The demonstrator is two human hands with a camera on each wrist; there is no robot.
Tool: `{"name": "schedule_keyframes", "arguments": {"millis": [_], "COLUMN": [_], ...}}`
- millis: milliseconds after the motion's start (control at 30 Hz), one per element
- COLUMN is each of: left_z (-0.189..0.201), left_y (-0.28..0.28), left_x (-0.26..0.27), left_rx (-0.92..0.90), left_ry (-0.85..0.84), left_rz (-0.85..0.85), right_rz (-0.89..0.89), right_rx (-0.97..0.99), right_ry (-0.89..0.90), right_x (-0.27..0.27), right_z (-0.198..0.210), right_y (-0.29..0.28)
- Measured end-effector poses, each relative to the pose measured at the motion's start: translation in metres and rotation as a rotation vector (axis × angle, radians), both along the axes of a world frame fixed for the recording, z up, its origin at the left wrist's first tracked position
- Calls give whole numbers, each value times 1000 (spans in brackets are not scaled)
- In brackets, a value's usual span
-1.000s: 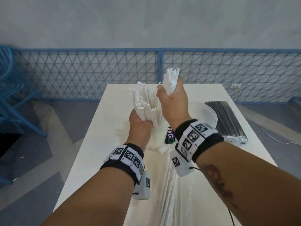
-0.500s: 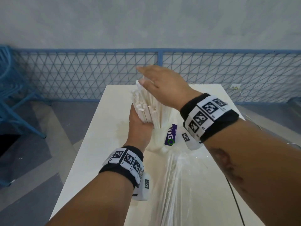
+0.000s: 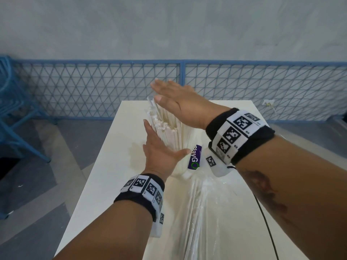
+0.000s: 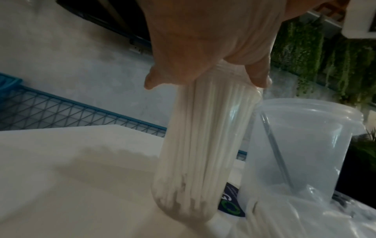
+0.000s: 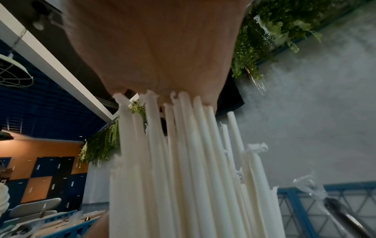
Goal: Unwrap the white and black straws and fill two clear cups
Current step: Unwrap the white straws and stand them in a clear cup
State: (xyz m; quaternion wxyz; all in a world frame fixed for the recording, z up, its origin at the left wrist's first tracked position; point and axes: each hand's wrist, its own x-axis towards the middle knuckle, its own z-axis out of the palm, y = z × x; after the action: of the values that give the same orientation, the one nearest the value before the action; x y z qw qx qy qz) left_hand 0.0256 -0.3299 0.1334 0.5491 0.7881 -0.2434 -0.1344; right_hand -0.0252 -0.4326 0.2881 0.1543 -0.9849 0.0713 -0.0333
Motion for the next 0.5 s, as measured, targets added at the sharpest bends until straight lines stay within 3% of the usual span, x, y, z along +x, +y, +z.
{"name": "schedule_keyframes", "arguments": {"millis": [133, 233, 300, 367, 433, 500], "left_z": [-4, -3, 0, 3, 5, 11], "left_y": [-4, -3, 0, 5, 9, 11], "left_x": [4, 7, 11, 15, 20, 24], "left_rx": [-13, -13, -72, -79, -21, 53], "left_ry": [-33, -23, -11, 42, 73, 65], "left_rz": [-12, -7, 1, -16, -41, -52], "right_rz": [11, 20, 55, -5, -173, -330], "right_rx": [-170, -143, -67, 83, 431, 762], "right_ry": [12, 87, 27, -242, -513, -533], "right_x": [12, 15, 9, -3, -18, -30], "right_z": [-11, -5, 1, 4, 0, -14], "right_y": [2, 5, 6, 2, -10, -20]}}
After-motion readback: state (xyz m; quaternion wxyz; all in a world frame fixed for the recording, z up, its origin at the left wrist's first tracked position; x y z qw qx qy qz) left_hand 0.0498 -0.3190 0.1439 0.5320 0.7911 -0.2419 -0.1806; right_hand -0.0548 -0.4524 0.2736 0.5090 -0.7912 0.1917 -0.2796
